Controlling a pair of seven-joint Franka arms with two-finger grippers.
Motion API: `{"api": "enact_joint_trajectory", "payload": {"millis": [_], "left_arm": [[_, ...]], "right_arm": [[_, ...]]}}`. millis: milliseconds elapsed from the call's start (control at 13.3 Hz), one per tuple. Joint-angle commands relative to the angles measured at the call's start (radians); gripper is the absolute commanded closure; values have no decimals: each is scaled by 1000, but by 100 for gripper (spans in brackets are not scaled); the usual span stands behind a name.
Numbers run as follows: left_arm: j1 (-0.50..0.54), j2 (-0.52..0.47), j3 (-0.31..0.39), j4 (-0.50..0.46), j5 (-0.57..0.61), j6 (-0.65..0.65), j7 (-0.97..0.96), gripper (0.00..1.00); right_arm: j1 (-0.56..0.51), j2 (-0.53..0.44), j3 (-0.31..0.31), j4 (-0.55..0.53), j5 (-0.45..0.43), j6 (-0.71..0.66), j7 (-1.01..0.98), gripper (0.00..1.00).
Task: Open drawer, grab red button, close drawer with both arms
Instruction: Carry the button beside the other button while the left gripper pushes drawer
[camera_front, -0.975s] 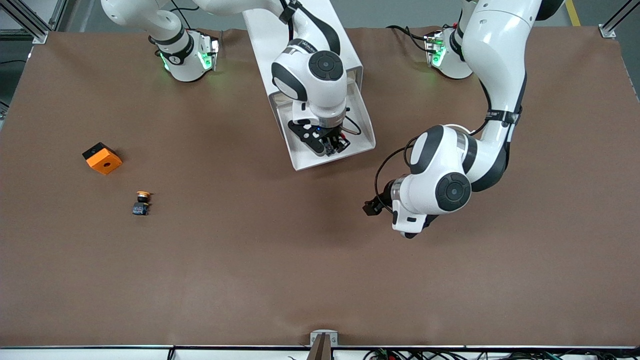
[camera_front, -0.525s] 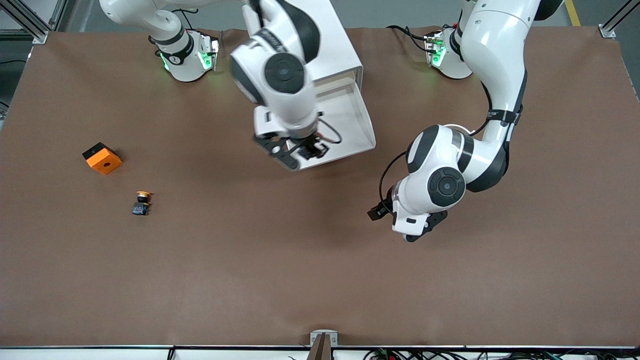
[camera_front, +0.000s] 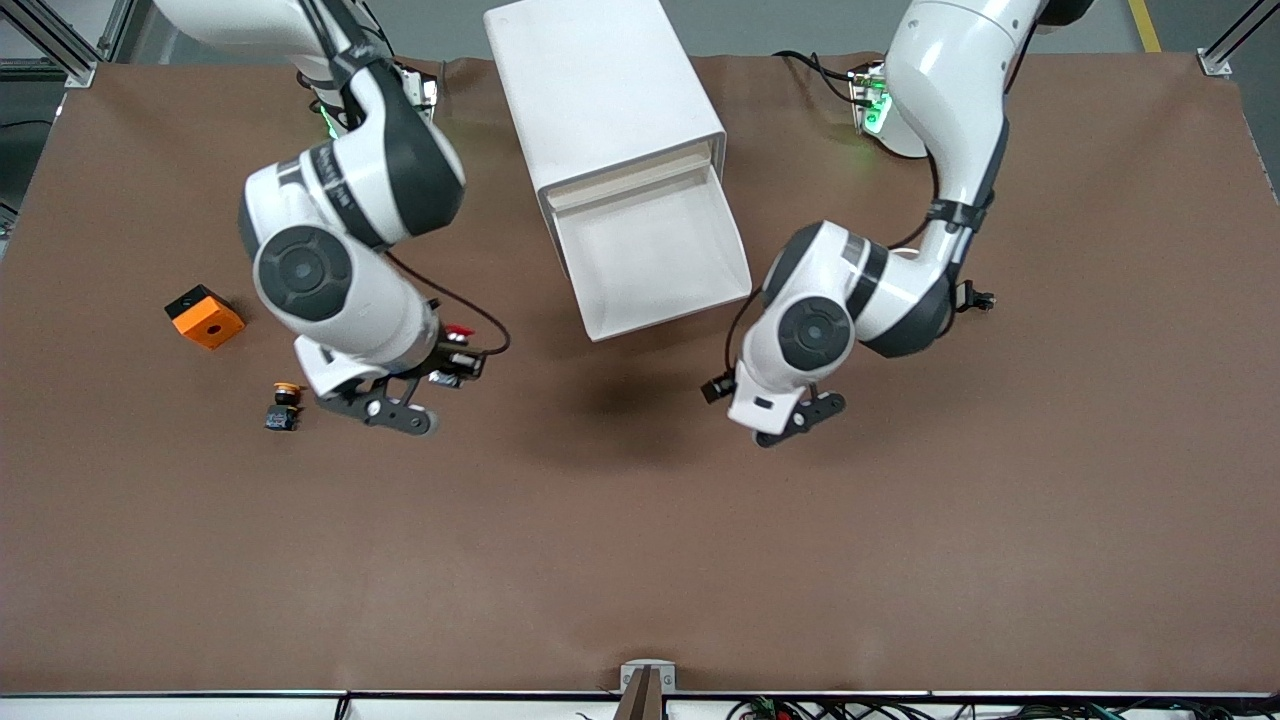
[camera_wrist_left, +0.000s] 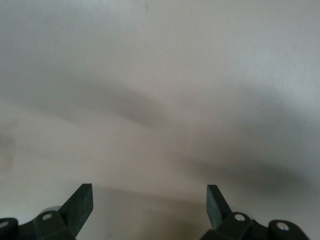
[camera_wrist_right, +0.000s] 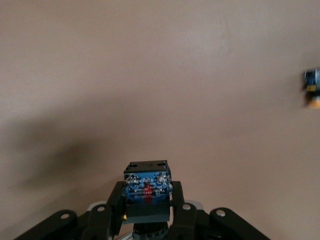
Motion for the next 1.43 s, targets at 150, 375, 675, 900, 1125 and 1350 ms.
{"api": "enact_joint_trajectory", "payload": {"millis": [150,375,675,900,1125,1350], "left_arm": [[-125,-58,-11,-92,22,13,-19,0],[-128,-48,-74,-96,17,9,-74,0],[-127,-32,-146,-107,8,-8,-148,0],[-119,-22,-195,-105,-36,-57,-186,0],[-116,-19,-214,-105,-130,-106,-189,0],[-116,-3,-218,-105,-196,-120,-195,0]], "right_arm": [[-177,-147,19,-448,-15,375,-317,100],[-243,-137,17,-514,-35,457,-352,100],[-280,-136,17,-658,-47,647,-403,100],[-294,-136,17,-731,-47,756,-411,100],[-321,-121,17,-731,-47,768,-430,100],[-344,-102,17,-731,-47,797,-466,100]]}}
